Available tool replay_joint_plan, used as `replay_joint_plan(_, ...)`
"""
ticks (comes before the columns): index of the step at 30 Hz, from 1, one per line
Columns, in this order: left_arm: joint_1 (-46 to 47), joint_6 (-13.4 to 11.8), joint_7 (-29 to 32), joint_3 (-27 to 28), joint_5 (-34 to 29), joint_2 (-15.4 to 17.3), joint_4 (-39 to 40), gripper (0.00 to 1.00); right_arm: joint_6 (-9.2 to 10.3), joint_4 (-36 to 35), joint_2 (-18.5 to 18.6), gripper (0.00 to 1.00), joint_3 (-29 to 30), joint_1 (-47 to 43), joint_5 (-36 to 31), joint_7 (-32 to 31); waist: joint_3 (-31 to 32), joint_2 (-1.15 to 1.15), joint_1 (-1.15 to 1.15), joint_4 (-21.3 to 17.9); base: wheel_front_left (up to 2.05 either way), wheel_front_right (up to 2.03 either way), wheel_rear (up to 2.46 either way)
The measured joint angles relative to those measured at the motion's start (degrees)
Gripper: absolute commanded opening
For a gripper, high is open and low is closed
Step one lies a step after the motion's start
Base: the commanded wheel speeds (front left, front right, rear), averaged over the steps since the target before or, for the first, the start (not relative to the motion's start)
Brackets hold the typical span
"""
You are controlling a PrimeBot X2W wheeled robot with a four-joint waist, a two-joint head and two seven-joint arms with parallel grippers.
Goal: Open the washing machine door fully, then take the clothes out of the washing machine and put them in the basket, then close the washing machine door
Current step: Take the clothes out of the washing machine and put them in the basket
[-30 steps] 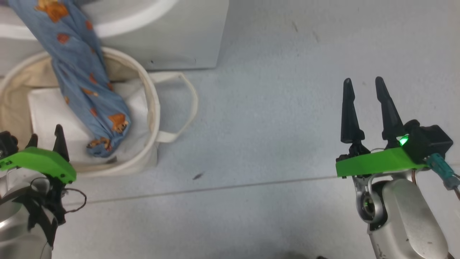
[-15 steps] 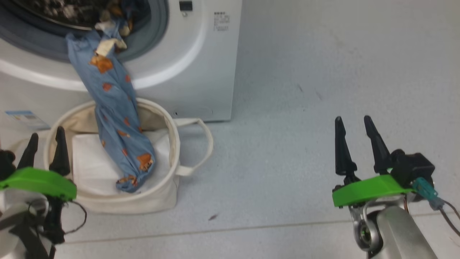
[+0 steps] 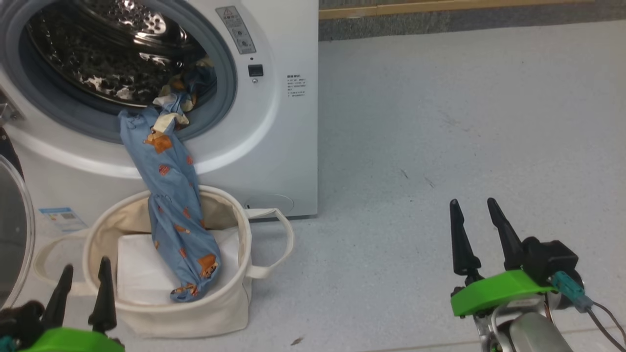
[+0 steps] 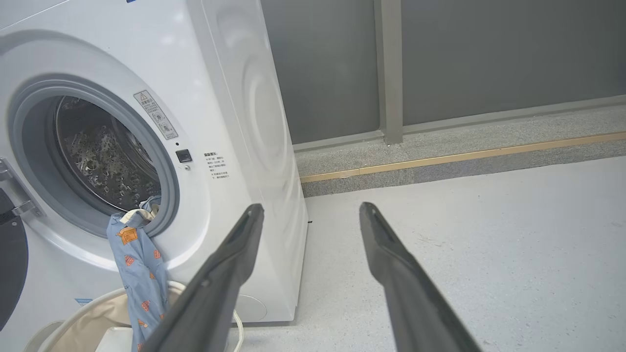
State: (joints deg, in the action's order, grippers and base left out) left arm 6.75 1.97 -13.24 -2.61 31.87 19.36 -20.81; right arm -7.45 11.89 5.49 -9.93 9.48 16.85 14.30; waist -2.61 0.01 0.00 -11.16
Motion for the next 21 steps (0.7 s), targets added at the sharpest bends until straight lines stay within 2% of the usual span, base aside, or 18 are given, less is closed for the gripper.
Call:
replay_joint_plan(8, -6.7, -2.5, 1.6, 1.5, 0.7, 0.1, 9.4, 1.0, 0.0, 0.1, 0.0, 1.0, -0.1, -0.5, 0.4, 0.0, 1.4, 0.0, 0.0, 0.0, 0.0, 0.0, 0.0)
replay_joint_plan(21, -8.9, -2.8, 3.1, 1.4, 1.7, 0.4, 10.9, 1.0, 0.0, 0.2, 0.5, 1.0, -0.4, -0.7, -0.2, 0.0, 2.3, 0.0, 0.0, -0.4, 0.0, 0.0, 0.0)
